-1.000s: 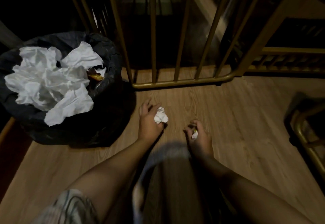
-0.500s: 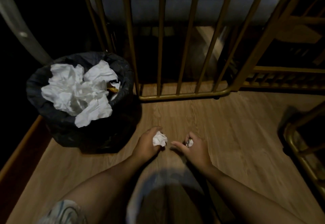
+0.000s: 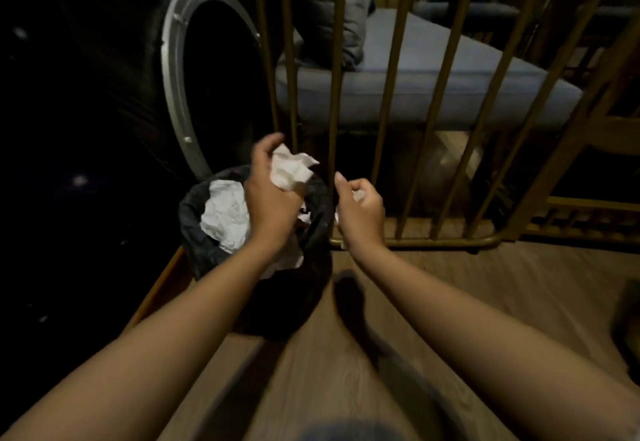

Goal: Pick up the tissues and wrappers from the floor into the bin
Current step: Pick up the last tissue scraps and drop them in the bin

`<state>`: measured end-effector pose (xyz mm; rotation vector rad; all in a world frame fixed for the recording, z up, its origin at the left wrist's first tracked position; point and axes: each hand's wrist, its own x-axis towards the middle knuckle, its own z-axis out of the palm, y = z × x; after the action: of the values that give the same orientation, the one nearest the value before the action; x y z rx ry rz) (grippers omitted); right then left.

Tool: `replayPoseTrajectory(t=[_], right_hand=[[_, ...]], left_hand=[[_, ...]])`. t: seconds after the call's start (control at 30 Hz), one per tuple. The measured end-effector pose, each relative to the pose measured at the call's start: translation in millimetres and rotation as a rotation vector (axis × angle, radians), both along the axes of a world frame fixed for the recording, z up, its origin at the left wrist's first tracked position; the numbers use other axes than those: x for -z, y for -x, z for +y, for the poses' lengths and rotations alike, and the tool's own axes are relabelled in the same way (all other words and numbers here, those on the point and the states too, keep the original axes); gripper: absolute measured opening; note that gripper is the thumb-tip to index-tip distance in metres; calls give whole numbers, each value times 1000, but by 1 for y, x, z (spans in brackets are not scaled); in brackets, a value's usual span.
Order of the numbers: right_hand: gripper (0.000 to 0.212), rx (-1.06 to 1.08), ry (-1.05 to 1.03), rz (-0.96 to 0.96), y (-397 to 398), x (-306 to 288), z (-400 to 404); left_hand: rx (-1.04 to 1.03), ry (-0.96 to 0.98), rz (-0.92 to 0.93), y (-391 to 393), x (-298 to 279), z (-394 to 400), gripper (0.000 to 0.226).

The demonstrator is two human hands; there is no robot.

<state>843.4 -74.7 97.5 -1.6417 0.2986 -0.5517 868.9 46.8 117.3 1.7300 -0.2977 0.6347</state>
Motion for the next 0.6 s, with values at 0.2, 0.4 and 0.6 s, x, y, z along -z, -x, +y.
replayPoseTrajectory(t=[0.2,0.4,0.6], right_hand=[[27,-198,101,117,-68,-9,48],[76,-518,485,514,-115,27,54],[65,-495,379,369,-94,-21,29]], left_hand=[[-265,-157,231,-67,10,61,63],[-190,-426,763,-91,46,75,101],[-262,-205,675,-51,6,87,83]])
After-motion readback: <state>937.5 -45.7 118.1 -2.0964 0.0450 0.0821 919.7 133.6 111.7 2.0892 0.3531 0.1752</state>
